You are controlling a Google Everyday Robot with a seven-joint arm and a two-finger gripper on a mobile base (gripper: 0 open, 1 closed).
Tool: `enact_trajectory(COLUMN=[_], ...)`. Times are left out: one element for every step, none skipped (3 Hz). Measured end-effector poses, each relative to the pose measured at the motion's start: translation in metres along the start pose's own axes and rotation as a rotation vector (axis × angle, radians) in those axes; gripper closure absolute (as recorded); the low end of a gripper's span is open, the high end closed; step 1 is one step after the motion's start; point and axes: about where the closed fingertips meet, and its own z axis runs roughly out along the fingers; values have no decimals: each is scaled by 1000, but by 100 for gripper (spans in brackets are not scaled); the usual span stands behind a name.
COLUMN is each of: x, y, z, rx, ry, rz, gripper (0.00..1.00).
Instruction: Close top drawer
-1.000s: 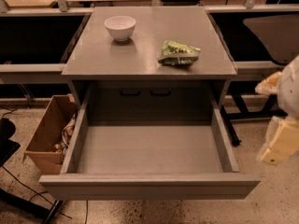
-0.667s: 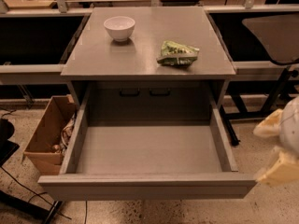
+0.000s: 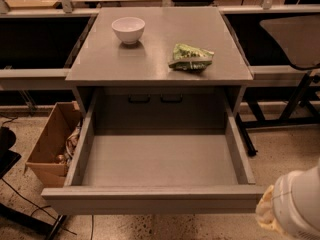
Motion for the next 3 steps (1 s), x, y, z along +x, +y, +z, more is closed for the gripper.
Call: enact_trajectory(x=[22,23,22], y=[22,13,12], z=[73,88,88], rx=[-34,24,25], ry=[39,21,20], rz=[33,55,55], gripper=[100,100,100])
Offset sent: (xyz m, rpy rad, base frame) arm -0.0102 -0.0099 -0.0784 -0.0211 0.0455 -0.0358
